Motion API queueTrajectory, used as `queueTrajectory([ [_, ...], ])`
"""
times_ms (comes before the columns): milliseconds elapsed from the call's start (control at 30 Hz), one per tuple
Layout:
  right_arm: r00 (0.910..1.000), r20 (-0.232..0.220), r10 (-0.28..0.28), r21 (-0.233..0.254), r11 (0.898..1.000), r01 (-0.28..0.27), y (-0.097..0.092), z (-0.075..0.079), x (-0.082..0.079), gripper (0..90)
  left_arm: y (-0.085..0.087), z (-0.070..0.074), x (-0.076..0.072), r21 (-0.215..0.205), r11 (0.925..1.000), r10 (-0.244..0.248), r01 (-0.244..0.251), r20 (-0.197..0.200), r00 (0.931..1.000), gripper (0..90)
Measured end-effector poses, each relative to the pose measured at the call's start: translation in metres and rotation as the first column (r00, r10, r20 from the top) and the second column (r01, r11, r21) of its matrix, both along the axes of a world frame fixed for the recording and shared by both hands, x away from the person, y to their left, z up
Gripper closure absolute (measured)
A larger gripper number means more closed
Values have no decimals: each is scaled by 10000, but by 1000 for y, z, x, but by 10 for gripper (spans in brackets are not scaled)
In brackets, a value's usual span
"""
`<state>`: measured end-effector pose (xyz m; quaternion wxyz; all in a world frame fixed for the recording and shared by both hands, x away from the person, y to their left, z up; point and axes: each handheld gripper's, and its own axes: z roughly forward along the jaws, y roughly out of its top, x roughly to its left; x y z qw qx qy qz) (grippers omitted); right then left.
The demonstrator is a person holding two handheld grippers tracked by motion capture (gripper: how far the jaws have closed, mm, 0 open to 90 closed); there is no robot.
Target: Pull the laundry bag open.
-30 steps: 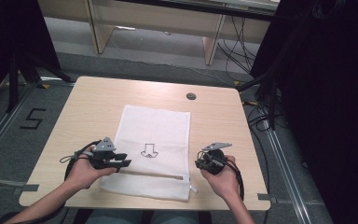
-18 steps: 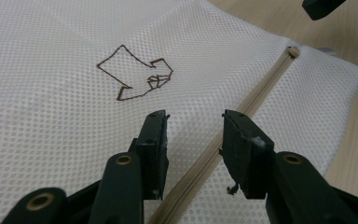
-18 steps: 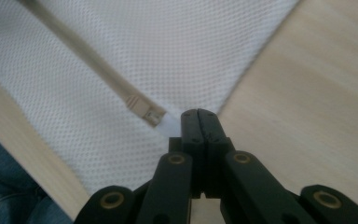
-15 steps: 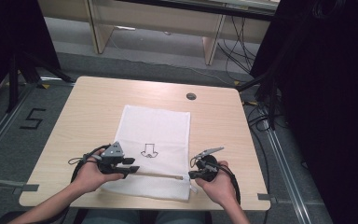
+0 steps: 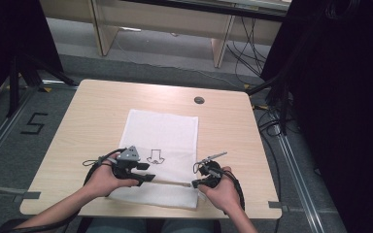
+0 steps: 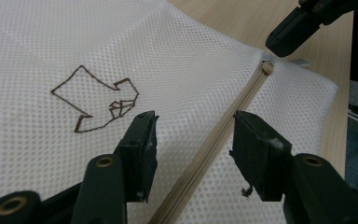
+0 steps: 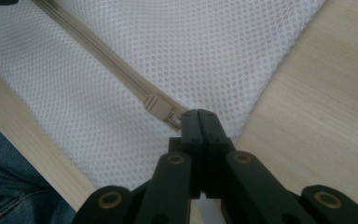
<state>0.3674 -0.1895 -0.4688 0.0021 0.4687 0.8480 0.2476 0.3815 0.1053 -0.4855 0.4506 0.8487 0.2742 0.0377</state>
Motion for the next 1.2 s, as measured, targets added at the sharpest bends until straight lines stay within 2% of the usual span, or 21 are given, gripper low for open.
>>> queueTrajectory([
  [33,9995,-201,-257,20,9997,257,1,0,-1,900,-3,0,0,35,10000,-50,50,17,10000,492],
  [100,9999,-68,-78,-71,9999,78,-1,-2,2,900,-8,0,-1,55,9997,-234,234,-47,9997,493],
  [133,9981,-433,-441,8,9990,442,2,-1,0,900,-13,0,-2,-9,9994,-338,338,-85,9994,495],
  [167,9981,-433,-441,8,9990,442,2,-1,0,900,-13,0,-2,-9,9994,-338,338,-85,9994,498],
  [200,10000,-34,23,-38,10000,-23,-1,-4,4,900,-18,0,-3,65,9991,-412,412,-54,9991,500],
  [300,10000,-94,-20,-123,9999,19,0,-6,4,900,-24,-1,-4,80,9979,-645,645,-35,9979,502],
  [333,9999,-130,-28,-124,9999,26,0,-7,4,900,-26,-1,-4,203,9973,-708,707,2,9975,502],
  [367,9992,-282,-275,-67,9996,273,2,-7,3,900,-28,-2,-4,140,9967,-793,794,-64,9968,504],
  [400,10000,-58,-72,-292,9995,70,0,-10,4,900,-31,-3,-4,230,9958,-881,883,-93,9961,505],
  [433,10000,-58,-72,-292,9995,70,0,-10,4,900,-31,-3,-4,230,9958,-881,883,-93,9961,504],
  [467,9994,-250,-228,-379,9990,218,1,-10,4,900,-33,-3,-5,229,9956,-910,913,-132,9958,504],
  [500,10000,-64,-22,-398,9992,20,1,-13,4,900,-35,-4,-5,163,9944,-1037,1040,-210,9944,504],
  [567,9999,-107,14,-499,9988,-19,3,-14,4,900,-37,-4,-6,246,9921,-1232,1234,-107,9923,505],
  [600,9999,-127,-14,-572,9984,7,4,-14,3,900,-39,-5,-7,210,9932,-1137,1142,-240,9932,505],
  [767,9999,-42,164,-592,9981,-166,5,-15,4,900,-47,-5,-5,181,9915,-1285,1289,-198,9915,515],
  [867,9999,-15,157,-589,9981,-157,4,-15,3,900,-58,-6,-5,521,9855,-1621,1615,60,9868,526],
  [933,9999,14,154,-577,9982,-153,4,-15,3,900,-61,-7,-6,392,9862,-1610,1608,8,9870,537],
  [967,9998,12,189,-568,9982,-188,4,-15,3,900,-66,-9,-5,519,9830,-1767,1762,56,9842,544],
  [1100,9999,13,157,-519,9985,-156,4,-16,3,900,-75,-11,-6,692,9779,-1986,1973,123,9800,576],
  [1133,9998,45,174,-548,9984,-172,4,-16,3,900,-77,-12,-5,738,9741,-2157,2137,202,9762,587],
  [1200,9999,41,167,-540,9984,-164,4,-16,3,900,-81,-12,-6,726,9744,-2148,2130,174,9765,604],
])
